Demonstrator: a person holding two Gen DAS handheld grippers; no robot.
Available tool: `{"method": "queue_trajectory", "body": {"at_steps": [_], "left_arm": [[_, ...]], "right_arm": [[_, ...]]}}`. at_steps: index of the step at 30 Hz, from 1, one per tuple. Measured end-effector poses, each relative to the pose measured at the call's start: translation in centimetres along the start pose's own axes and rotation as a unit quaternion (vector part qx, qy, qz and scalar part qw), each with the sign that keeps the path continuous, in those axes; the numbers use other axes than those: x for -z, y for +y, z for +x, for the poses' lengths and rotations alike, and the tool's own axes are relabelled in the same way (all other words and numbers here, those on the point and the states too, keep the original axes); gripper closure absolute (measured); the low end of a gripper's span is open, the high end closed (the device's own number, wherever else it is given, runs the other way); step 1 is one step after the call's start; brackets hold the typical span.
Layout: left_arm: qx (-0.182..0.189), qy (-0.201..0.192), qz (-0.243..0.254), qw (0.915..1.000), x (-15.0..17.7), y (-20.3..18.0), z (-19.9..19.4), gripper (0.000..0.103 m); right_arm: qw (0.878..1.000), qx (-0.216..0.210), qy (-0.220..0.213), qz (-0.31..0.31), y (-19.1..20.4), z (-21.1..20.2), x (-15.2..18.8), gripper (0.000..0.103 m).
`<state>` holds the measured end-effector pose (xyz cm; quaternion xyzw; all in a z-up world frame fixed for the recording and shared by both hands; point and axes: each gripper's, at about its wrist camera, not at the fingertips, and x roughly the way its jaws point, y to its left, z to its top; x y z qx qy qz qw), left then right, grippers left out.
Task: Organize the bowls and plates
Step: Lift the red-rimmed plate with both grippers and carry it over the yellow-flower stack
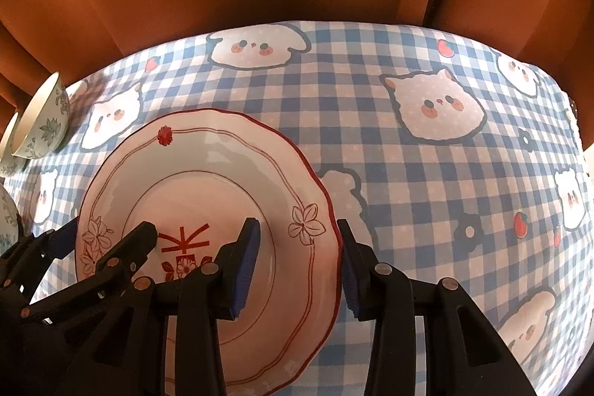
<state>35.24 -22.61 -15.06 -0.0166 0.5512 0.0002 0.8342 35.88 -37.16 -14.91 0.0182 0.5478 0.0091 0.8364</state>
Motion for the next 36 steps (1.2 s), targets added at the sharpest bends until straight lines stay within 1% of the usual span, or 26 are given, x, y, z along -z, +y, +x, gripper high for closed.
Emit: {"method": "queue_trajectory", "body": {"at_steps": [9,16,21,26,36], "left_arm": [[-0.007,-0.029,-0.002,0.9996,-0.3,0.7,-3.5,0.044],[-0.003,-0.055,-0.011,0.9984,-0.3,1.9,-7.3,0.044],[0.003,-0.073,-0.016,0.9972,0.3,2.9,-10.0,0.044],[0.011,-0.083,-0.019,0.9963,1.2,3.5,-12.0,0.044],[0.036,-0.096,0.008,0.9947,3.6,3.4,-15.5,0.044]], "right_arm": [[1.000,-0.001,-0.025,-0.004,1.0,-2.9,-0.9,0.059],[0.999,0.000,-0.050,-0.007,2.1,-6.5,-1.1,0.059],[0.998,0.004,-0.069,-0.010,3.2,-9.5,-0.7,0.059],[0.997,0.014,-0.080,-0.014,4.5,-11.9,0.4,0.059],[0.995,0.040,-0.093,0.010,5.3,-16.2,4.6,0.059]]}}
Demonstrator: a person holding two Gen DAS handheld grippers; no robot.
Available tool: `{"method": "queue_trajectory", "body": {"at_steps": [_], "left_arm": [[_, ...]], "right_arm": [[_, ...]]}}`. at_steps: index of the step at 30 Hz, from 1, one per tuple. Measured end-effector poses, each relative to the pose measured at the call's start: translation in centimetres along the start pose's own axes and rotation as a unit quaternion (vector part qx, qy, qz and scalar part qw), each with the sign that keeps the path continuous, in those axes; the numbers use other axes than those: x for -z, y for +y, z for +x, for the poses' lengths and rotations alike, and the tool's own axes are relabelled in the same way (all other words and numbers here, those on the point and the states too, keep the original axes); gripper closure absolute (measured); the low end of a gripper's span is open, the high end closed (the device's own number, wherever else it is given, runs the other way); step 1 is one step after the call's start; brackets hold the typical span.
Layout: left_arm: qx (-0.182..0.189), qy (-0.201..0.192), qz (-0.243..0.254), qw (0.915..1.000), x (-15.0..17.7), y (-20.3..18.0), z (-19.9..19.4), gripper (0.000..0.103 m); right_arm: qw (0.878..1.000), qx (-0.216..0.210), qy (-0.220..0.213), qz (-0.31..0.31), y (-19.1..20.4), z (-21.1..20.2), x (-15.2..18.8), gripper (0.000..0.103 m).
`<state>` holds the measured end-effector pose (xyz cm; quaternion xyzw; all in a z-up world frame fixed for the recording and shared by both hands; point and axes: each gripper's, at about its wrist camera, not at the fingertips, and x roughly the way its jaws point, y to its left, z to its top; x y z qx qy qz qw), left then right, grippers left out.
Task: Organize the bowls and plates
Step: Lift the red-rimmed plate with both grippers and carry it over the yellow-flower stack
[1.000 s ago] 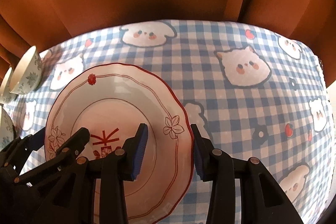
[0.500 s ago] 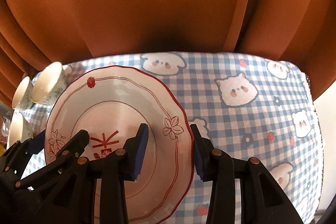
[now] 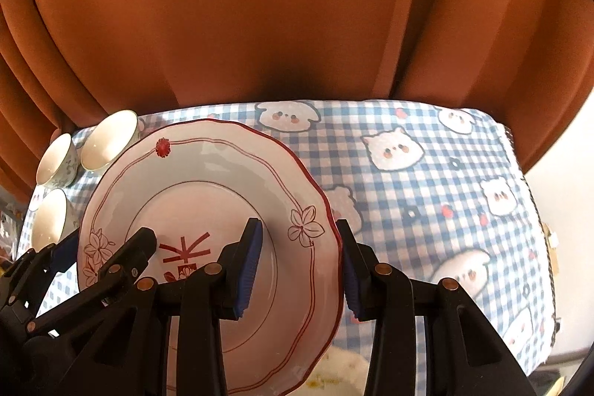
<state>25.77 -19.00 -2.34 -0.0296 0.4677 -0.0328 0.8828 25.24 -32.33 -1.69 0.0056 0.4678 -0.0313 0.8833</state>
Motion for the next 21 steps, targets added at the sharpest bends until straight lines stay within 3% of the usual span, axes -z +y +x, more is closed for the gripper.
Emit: {"method": "queue_trajectory", "body": {"at_steps": [13,21], "left_arm": [[0.046,0.019,0.053,0.9973,4.4,-1.1,-2.3,0.044],[0.051,0.041,0.066,0.9957,7.4,-2.7,-2.3,0.044]], "right_arm": [[0.998,0.047,0.013,0.049,-1.1,-3.8,6.0,0.059],[0.996,0.056,0.044,0.058,-3.0,-4.0,9.5,0.059]]}}
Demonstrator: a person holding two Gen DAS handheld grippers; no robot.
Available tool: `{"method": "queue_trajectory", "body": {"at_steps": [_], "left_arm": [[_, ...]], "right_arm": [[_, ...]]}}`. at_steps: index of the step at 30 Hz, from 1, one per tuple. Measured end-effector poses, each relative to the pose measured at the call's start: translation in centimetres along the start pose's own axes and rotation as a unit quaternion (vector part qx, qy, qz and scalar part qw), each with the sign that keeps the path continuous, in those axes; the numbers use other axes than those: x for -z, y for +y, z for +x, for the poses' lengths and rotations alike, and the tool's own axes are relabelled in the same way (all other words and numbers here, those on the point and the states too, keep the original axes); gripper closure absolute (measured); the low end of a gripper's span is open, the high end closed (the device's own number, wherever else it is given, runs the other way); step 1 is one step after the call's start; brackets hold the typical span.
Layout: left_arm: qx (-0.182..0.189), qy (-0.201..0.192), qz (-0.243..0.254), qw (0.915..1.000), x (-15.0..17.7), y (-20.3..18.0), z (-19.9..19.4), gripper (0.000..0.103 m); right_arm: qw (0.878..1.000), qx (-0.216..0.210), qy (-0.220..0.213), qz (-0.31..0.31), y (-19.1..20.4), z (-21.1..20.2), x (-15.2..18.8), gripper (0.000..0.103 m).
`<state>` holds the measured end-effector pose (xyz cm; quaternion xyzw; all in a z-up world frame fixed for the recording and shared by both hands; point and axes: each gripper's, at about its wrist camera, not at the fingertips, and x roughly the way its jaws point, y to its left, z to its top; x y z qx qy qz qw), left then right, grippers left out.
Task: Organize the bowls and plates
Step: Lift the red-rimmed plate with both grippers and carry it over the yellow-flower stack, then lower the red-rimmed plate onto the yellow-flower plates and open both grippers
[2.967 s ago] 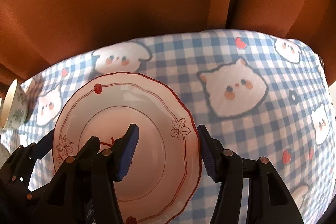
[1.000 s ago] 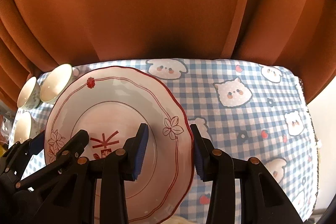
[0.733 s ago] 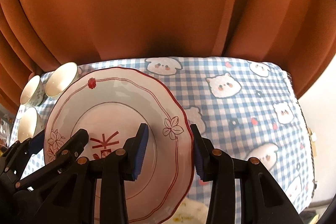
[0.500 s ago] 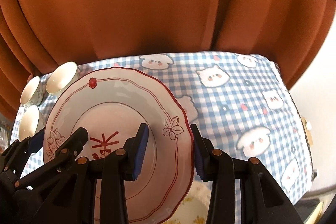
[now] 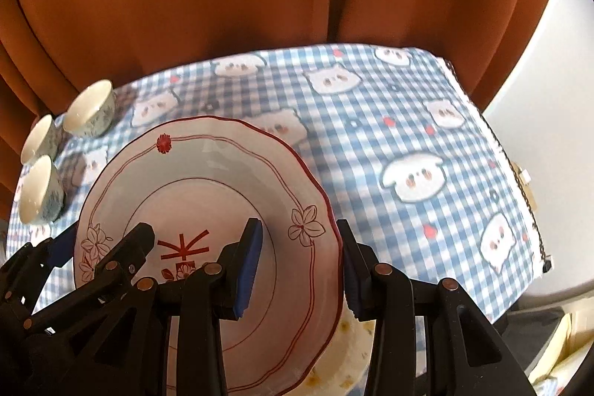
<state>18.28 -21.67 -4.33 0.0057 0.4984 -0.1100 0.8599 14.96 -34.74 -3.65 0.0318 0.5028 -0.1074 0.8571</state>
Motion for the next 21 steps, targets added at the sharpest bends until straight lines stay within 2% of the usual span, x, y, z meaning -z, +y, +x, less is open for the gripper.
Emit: {"method": "queue_trajectory", "body": {"at_steps": [7,21], "left_arm": [[-0.008,0.021,-0.003,0.9997,1.5,-1.8,0.9,0.044],[-0.029,0.060,-0.048,0.9966,4.7,-4.1,4.2,0.044]], "right_arm": [[1.000,-0.006,0.023,-0.010,-1.9,1.1,1.5,0.059],[0.996,-0.034,0.060,-0.054,-4.3,4.8,2.8,0.059]]}}
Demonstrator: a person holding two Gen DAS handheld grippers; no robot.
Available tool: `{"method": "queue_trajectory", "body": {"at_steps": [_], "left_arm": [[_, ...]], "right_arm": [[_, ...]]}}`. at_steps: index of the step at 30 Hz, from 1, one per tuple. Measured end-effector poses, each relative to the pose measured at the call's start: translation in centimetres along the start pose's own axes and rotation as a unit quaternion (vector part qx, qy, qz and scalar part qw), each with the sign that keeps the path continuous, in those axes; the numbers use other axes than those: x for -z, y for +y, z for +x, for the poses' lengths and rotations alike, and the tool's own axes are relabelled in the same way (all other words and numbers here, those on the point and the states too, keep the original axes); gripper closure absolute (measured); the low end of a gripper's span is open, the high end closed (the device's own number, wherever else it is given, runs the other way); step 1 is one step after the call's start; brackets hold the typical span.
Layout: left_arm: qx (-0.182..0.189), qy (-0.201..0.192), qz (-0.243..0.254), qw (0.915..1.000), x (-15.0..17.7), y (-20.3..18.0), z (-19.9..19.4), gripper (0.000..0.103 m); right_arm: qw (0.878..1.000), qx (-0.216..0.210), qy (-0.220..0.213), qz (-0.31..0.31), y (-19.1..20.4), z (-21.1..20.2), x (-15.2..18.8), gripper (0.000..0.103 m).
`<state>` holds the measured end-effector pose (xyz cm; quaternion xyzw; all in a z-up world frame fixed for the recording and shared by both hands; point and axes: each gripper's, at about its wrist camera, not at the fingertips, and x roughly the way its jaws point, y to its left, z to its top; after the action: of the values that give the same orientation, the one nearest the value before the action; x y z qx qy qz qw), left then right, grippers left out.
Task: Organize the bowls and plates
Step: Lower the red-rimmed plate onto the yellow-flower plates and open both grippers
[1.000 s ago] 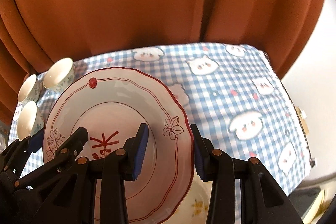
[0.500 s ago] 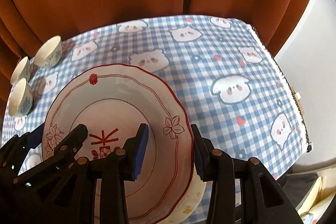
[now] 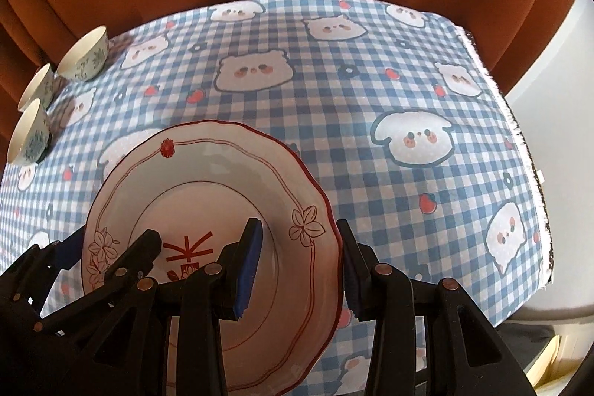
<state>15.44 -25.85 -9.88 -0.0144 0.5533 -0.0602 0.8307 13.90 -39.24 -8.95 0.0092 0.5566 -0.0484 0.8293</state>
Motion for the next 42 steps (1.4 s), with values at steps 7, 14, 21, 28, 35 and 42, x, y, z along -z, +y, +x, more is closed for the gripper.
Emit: {"method": "queue_trajectory", "body": {"at_steps": [7,14,21,28,35,42], "left_arm": [[-0.028,-0.006,-0.004,0.9996,0.7,-0.4,0.4,0.044],[-0.056,-0.015,0.005,0.9983,1.4,-0.8,0.4,0.044],[-0.071,-0.022,0.009,0.9972,1.7,-1.3,0.5,0.044],[-0.085,-0.024,0.007,0.9960,2.0,-1.5,0.6,0.043],[-0.100,-0.023,-0.010,0.9946,2.3,-1.2,0.4,0.043],[-0.133,-0.017,-0.016,0.9909,2.8,-1.1,0.3,0.043]], "right_arm": [[1.000,-0.016,0.019,-0.018,-0.2,1.6,0.4,0.059],[0.999,-0.032,0.029,-0.027,-0.4,2.5,0.8,0.059],[0.998,-0.048,0.033,-0.029,-1.1,2.7,1.2,0.059],[0.998,-0.063,0.002,-0.024,-1.8,1.1,1.2,0.062],[0.997,-0.057,0.000,-0.045,-1.8,1.2,1.2,0.082],[0.996,-0.056,0.000,-0.076,-0.3,1.4,1.3,0.082]]}}
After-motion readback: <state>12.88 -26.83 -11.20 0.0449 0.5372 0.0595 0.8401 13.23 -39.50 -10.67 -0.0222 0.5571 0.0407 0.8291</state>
